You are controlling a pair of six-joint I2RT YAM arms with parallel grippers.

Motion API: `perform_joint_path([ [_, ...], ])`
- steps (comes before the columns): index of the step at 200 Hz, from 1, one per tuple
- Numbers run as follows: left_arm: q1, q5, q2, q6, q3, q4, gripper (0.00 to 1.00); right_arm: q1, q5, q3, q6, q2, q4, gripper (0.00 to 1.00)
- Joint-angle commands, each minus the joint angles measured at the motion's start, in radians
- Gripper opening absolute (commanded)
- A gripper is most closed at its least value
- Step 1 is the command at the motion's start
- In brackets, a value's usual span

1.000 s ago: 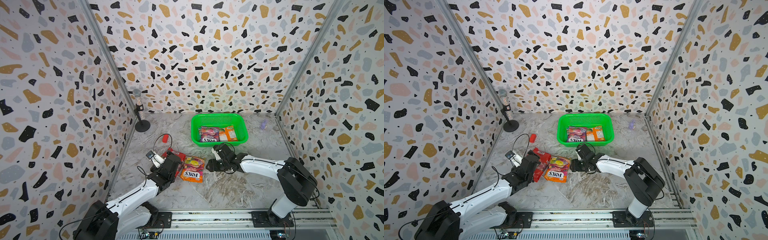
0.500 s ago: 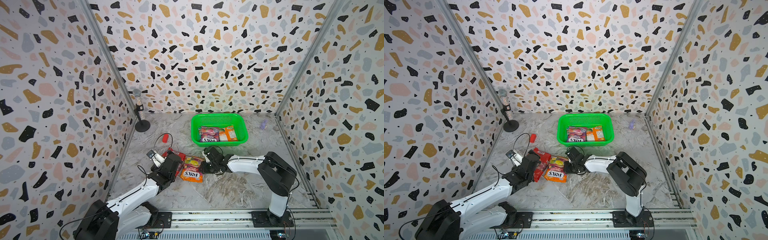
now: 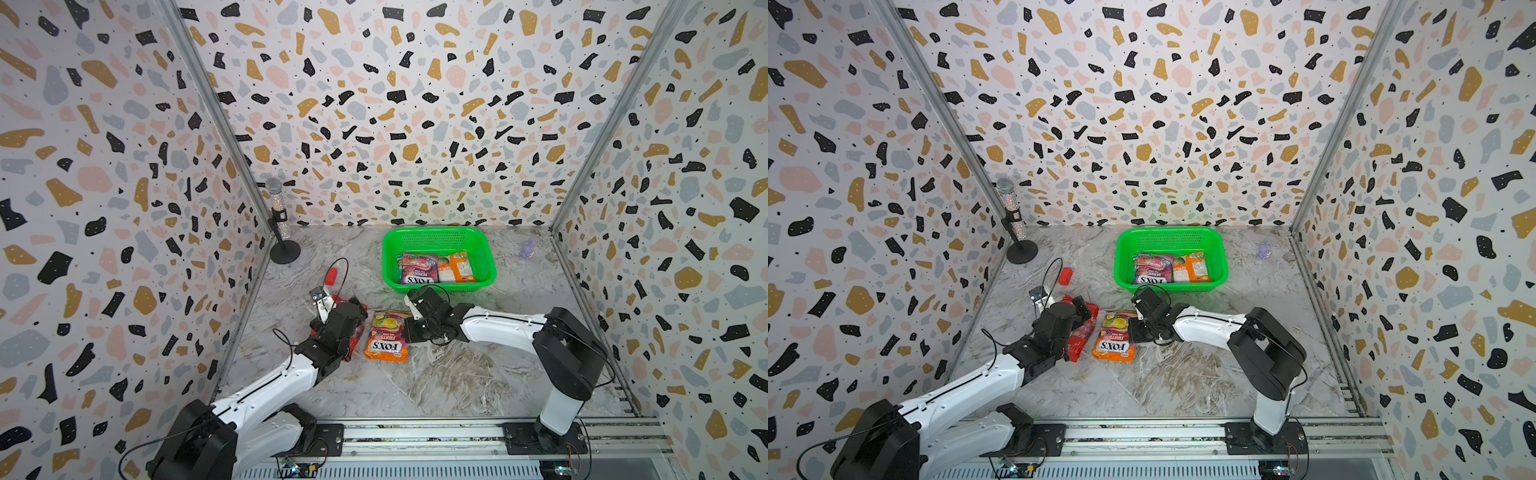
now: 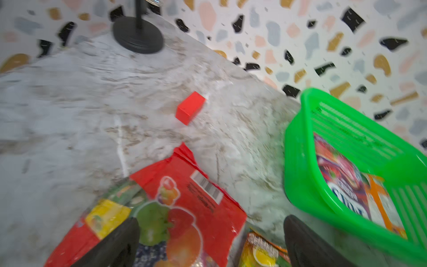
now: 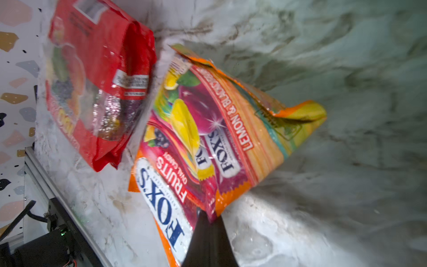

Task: Put the candies in the basket
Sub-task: Pick up the candy at the center of the board.

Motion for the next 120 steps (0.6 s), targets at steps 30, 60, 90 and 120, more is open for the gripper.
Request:
perform_joint_path([
  [30,0.001,0.521,0.086,0.274,0.038,0.259,1.00,0.003,0.158,0.019,-0.217,-0.250,-0.215,0.00],
  [60,0.000,0.596,0.164,0.272,0.077,0.262,1.00,0.000,0.216,0.015,-0.258,-0.337,-0.291,0.00],
  [90,0.000,0.611,0.201,0.255,0.095,0.262,1.00,-0.002,0.294,0.051,-0.303,-0.411,-0.401,0.00],
  [120,-0.001,0.560,0.202,0.226,0.089,0.261,1.00,-0.035,0.389,0.105,-0.363,-0.465,-0.478,0.00],
])
